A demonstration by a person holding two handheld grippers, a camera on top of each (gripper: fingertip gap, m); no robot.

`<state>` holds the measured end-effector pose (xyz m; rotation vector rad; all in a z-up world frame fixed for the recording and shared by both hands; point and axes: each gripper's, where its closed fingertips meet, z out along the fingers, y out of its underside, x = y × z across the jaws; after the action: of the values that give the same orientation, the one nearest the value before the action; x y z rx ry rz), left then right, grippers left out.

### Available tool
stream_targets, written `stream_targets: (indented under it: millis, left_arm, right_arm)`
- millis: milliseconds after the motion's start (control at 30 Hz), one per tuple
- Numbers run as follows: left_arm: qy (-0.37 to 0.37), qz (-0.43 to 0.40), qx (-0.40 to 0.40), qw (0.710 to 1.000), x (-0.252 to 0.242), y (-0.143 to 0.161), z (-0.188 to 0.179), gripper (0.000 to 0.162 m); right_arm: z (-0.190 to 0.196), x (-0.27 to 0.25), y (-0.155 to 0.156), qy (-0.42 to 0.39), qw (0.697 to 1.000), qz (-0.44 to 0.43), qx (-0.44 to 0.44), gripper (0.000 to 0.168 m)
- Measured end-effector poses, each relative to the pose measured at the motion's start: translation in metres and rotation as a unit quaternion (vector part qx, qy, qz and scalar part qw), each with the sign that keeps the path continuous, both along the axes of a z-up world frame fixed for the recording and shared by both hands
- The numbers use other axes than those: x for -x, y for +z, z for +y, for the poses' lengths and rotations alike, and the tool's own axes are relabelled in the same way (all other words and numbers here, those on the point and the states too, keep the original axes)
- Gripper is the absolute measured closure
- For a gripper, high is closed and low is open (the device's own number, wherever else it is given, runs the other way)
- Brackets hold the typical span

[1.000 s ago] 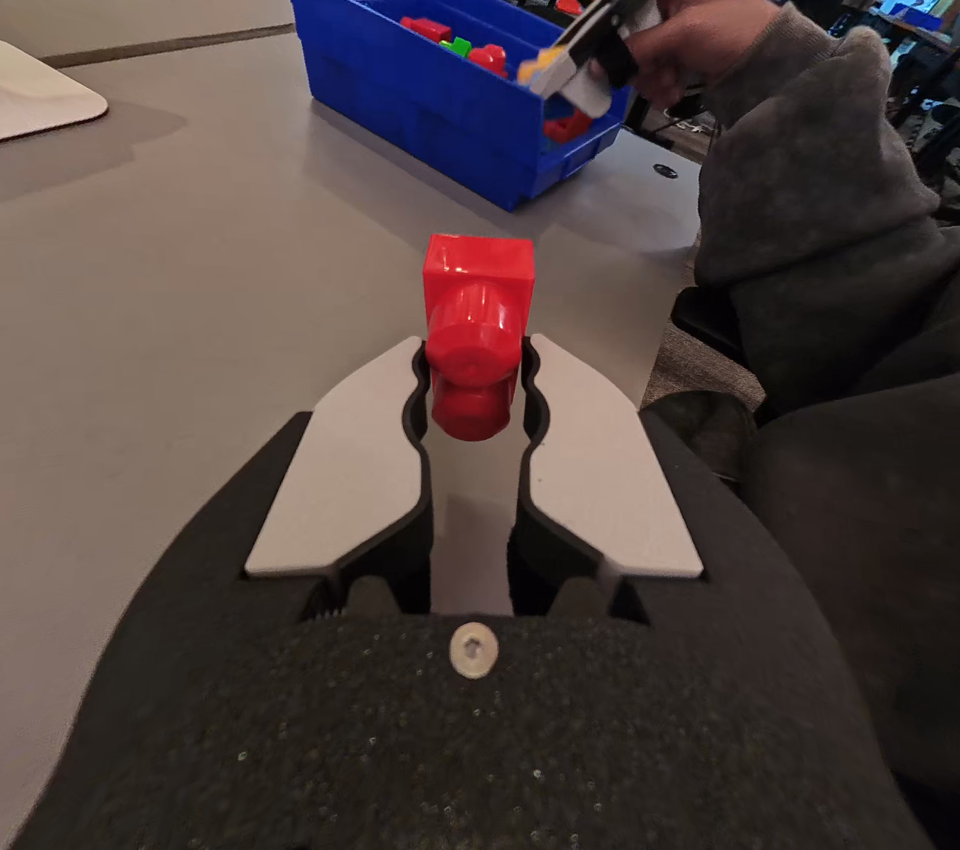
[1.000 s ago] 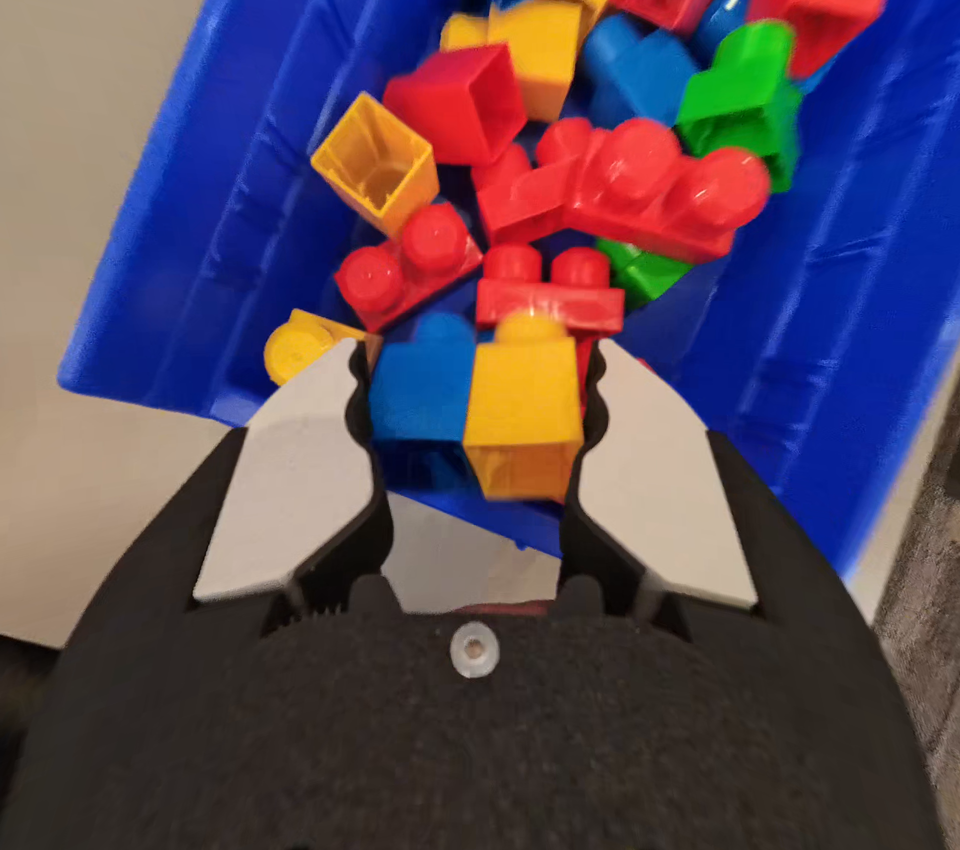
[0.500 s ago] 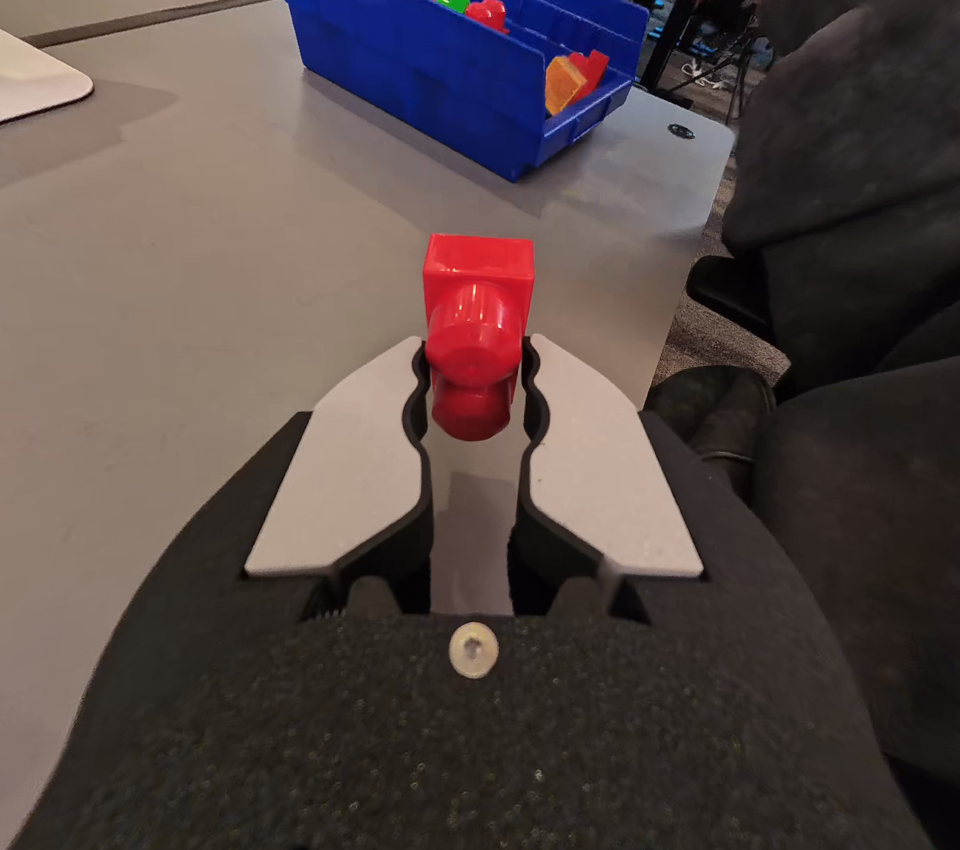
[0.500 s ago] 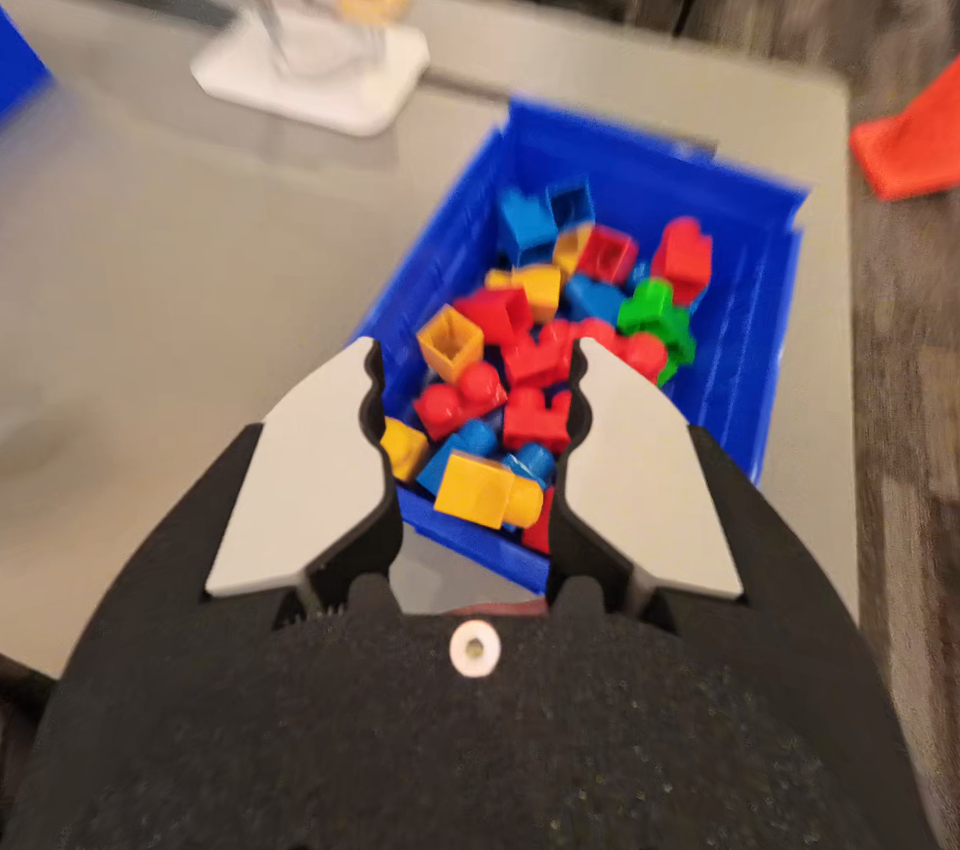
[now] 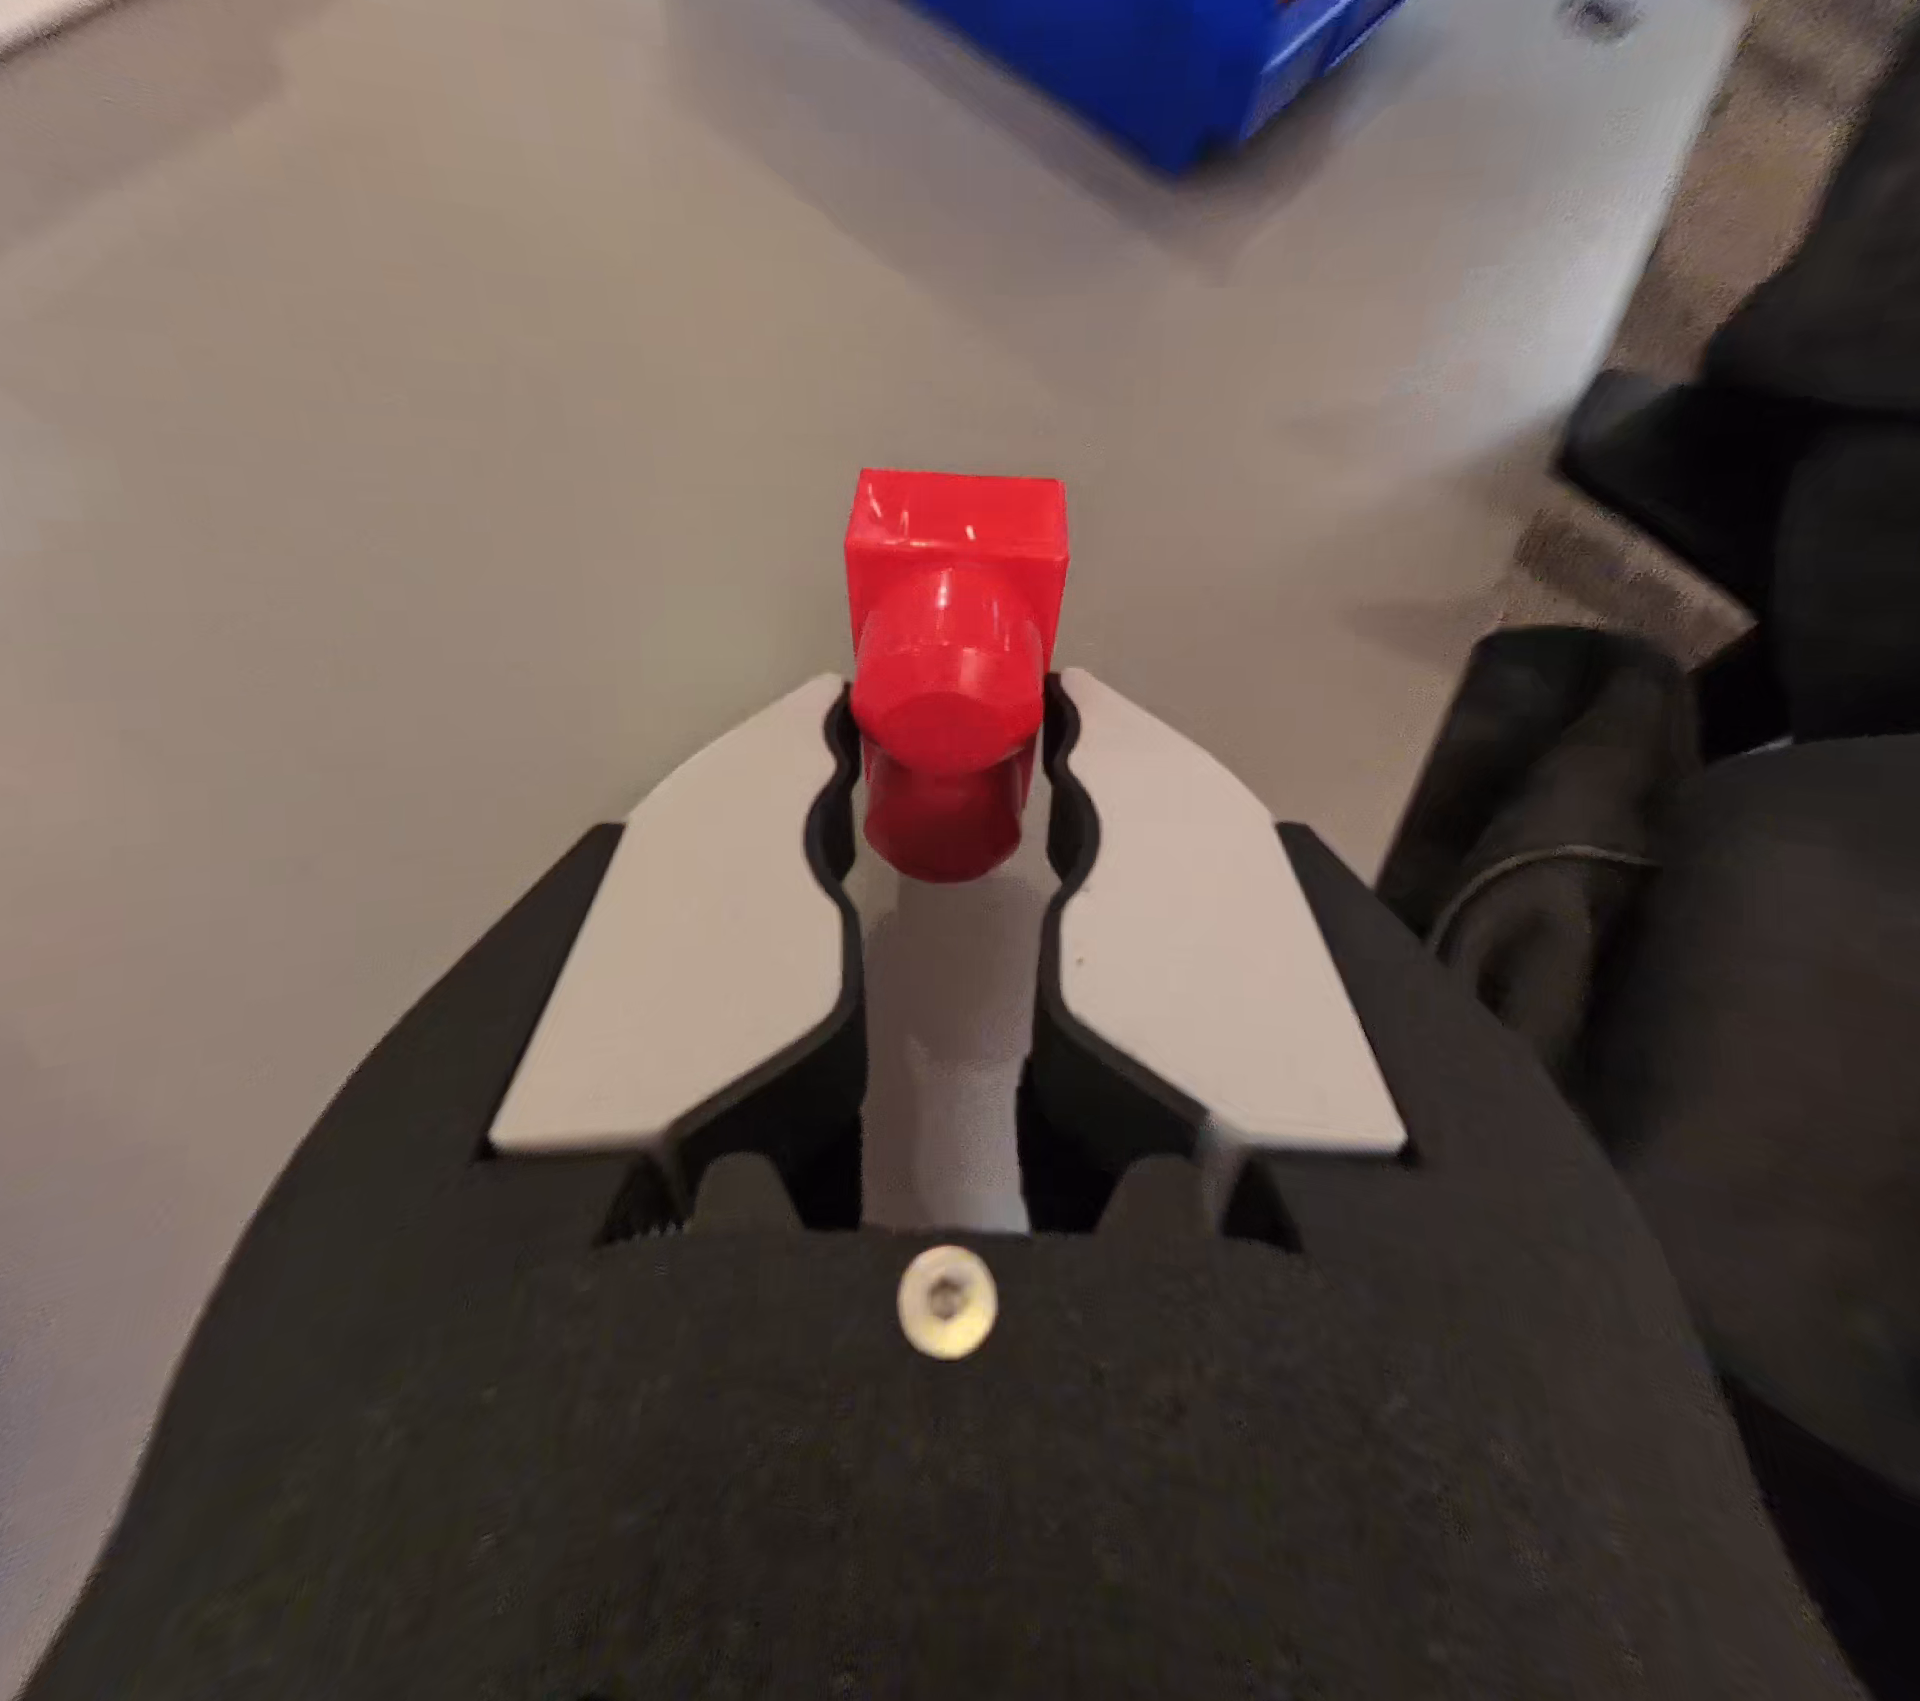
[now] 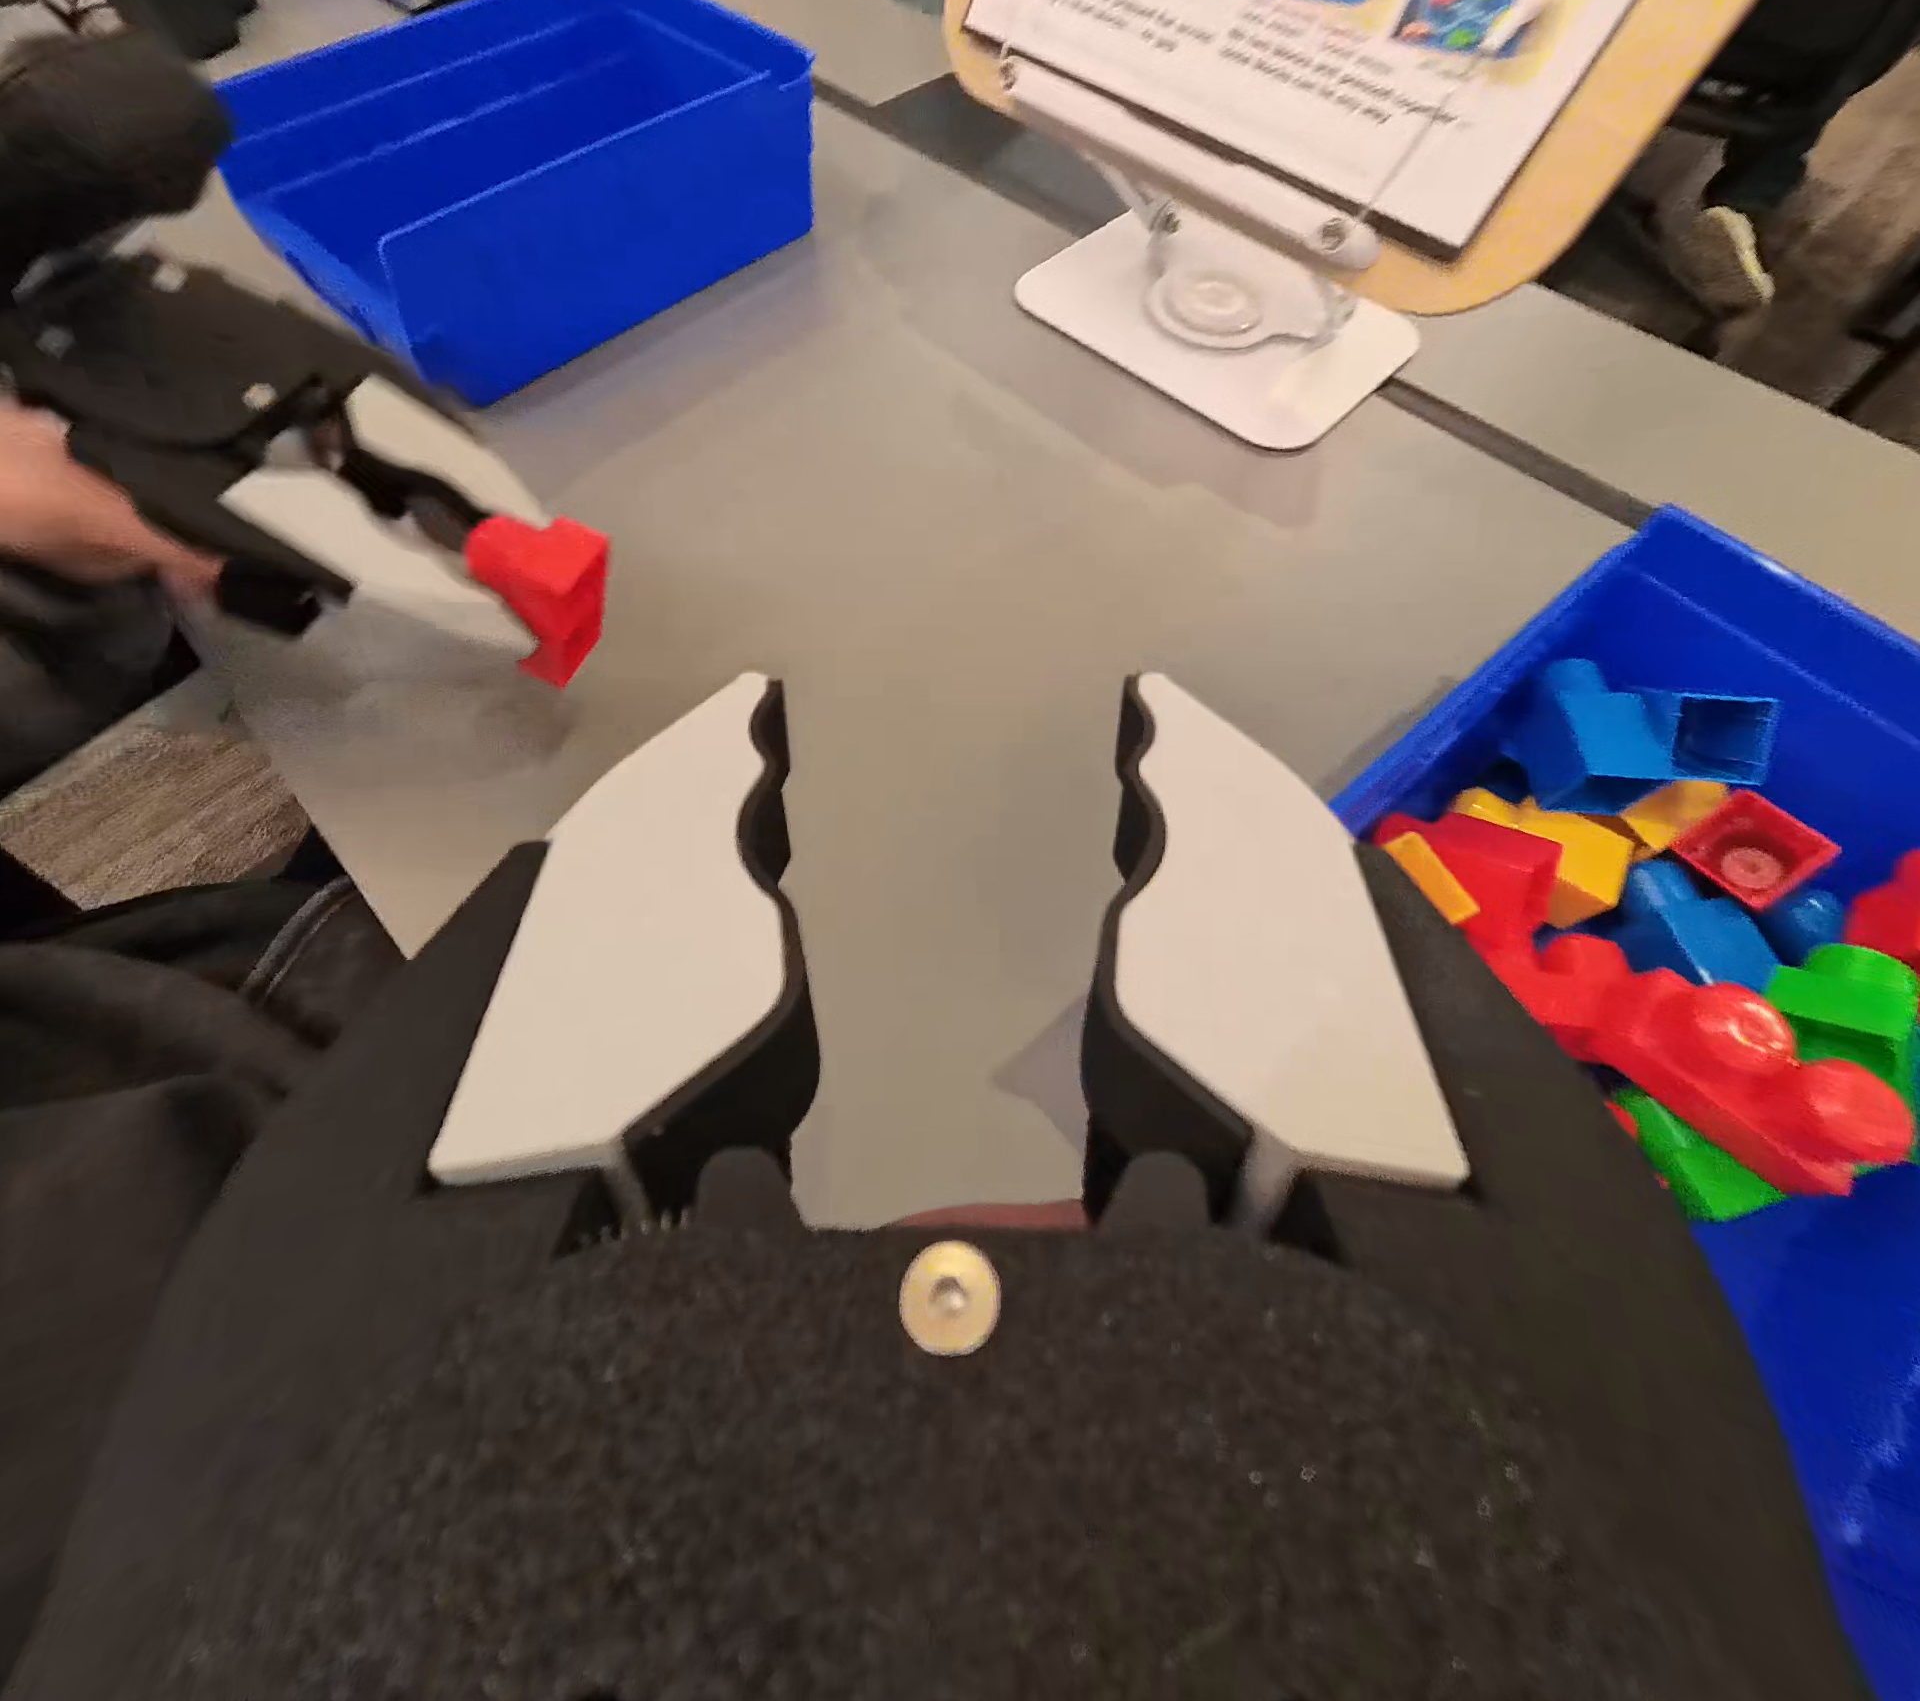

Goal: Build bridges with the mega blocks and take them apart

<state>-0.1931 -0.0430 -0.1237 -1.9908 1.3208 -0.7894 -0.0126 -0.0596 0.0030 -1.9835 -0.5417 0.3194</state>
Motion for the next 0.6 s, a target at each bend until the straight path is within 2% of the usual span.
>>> stream_targets:
  millis: [67, 167, 267, 433, 600]
  left_arm:
    - [-0.001, 0.09, 0.033, 0.995, 0.004, -0.008, 0.023, 0.129]
    - [0.009, 0.187, 0.019, 0.982, -0.002, -0.013, 0.069, 0.129]
    - [0.001, 0.289, 0.014, 0.957, -0.01, -0.028, 0.099, 0.129]
    - [-0.023, 0.361, 0.021, 0.932, -0.033, -0.047, 0.11, 0.129]
    - [-0.038, 0.375, 0.021, 0.926, -0.046, -0.058, 0.107, 0.129]
  right_arm:
    - [0.004, 0.008, -0.01, 0.008, 1.0, -0.012, 0.015, 0.107]
    - [0.007, 0.017, -0.026, 0.018, 0.999, -0.033, 0.031, 0.107]
    - [0.009, 0.027, -0.037, 0.032, 0.998, -0.025, 0.046, 0.108]
    - [0.015, 0.033, -0.066, 0.025, 0.996, -0.023, 0.088, 0.109]
    - [0.019, 0.037, -0.088, 0.026, 0.992, -0.032, 0.116, 0.11]
